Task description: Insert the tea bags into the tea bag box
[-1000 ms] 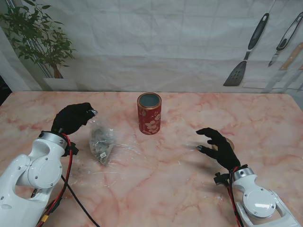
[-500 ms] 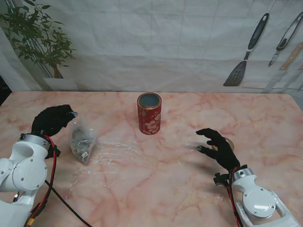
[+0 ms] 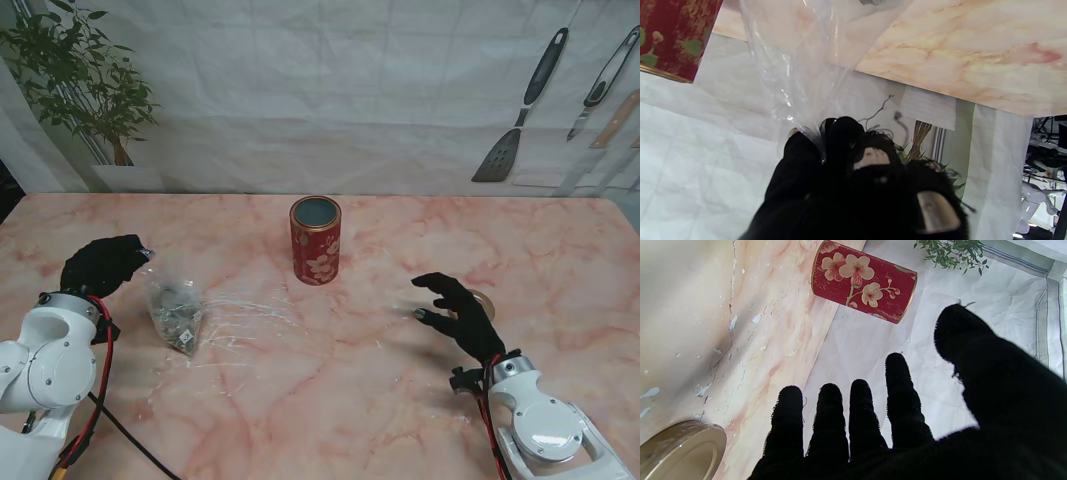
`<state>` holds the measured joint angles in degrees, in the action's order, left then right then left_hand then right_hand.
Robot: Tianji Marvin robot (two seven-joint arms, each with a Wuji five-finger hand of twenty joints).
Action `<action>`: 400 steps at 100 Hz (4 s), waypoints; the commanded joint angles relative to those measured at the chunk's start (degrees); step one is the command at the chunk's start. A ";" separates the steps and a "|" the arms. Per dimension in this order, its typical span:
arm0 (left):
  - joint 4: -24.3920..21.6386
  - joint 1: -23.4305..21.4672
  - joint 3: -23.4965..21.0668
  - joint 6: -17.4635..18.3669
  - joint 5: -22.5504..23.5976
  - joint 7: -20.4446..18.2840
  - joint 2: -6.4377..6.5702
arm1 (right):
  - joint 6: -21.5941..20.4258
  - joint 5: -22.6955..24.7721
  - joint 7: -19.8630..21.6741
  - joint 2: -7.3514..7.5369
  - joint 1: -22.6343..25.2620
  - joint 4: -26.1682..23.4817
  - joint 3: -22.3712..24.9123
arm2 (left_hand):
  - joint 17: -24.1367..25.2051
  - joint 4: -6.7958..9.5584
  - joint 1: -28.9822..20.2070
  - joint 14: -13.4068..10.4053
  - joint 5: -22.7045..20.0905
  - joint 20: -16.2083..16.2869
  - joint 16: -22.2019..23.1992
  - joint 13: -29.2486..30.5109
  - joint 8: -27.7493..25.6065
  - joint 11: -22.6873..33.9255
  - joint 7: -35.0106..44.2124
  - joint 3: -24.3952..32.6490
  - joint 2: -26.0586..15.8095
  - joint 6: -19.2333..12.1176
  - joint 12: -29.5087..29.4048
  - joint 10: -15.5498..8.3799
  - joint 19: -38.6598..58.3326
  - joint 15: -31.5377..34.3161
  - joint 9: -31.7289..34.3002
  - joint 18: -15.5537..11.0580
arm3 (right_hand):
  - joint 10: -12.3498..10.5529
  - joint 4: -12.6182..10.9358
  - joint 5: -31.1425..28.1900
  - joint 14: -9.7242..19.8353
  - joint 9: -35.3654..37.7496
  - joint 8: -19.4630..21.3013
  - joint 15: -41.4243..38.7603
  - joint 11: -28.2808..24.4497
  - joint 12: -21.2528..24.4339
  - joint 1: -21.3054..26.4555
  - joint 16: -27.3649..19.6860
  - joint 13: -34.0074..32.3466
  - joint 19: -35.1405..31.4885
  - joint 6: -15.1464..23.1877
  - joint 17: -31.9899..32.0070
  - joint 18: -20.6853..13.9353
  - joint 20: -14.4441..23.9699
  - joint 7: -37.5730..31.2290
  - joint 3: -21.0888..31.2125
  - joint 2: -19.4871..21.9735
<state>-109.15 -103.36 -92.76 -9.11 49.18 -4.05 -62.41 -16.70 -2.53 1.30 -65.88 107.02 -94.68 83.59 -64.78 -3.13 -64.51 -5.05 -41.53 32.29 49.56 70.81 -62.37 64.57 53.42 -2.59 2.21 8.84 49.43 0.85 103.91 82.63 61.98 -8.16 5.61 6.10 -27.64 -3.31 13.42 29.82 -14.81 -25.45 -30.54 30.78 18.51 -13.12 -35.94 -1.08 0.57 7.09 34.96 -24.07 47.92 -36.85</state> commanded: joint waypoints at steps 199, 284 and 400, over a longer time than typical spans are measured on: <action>-1.17 -2.31 -1.76 17.53 12.48 -2.01 1.82 | -1.62 -3.19 3.06 0.20 0.06 1.53 -0.77 | 57.88 1.15 14.16 26.80 15.48 -8.71 -24.43 -52.16 30.75 -53.62 -46.00 1.03 2.26 8.47 -29.29 16.99 -68.34 -69.07 -38.79 31.44 | -1.67 -1.26 0.46 2.58 -4.23 0.44 -1.12 -0.90 0.11 0.38 1.03 3.52 1.39 0.08 0.97 -5.58 1.72 1.14 -1.77 1.00; 2.74 -2.55 0.60 28.61 8.06 9.89 0.77 | -0.64 -1.44 3.08 0.34 -0.11 1.58 -0.47 | 59.27 1.72 22.92 24.59 18.89 -14.49 -28.21 -54.69 33.78 -55.42 -47.35 1.24 1.64 6.12 -31.38 15.58 -73.59 -71.74 -40.97 30.77 | -1.85 -1.16 1.08 2.72 -4.31 0.42 -1.16 -0.10 0.36 0.64 0.98 3.97 2.10 0.44 1.19 -6.12 1.89 1.19 -1.04 -0.02; 11.85 -1.04 11.82 31.50 0.00 18.22 -0.73 | -0.48 5.52 2.40 0.87 -1.04 1.78 -0.29 | 58.99 1.62 21.65 24.05 17.83 -14.78 -28.04 -54.35 33.82 -54.91 -46.75 1.29 2.21 6.73 -31.12 15.55 -72.15 -71.25 -40.79 29.61 | -2.01 -1.17 4.34 4.03 -4.44 0.19 0.49 2.60 0.69 -0.19 -0.17 5.18 6.67 1.31 2.62 -8.80 0.39 1.63 0.05 -1.31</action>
<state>-97.40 -103.94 -81.10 22.30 49.24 14.71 -62.91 -17.09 2.77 3.35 -65.08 105.92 -92.43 83.05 -6.25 -2.99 -43.31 20.37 -23.93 18.58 22.53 16.99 -28.86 10.18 6.55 -1.82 5.69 15.53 19.12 17.03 32.74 13.88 21.97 22.39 5.20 6.10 -25.25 -1.90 11.18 29.83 -15.49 -23.74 -30.53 30.81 19.10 -9.68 -31.46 -1.31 2.07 2.23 36.27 -22.74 47.32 -36.15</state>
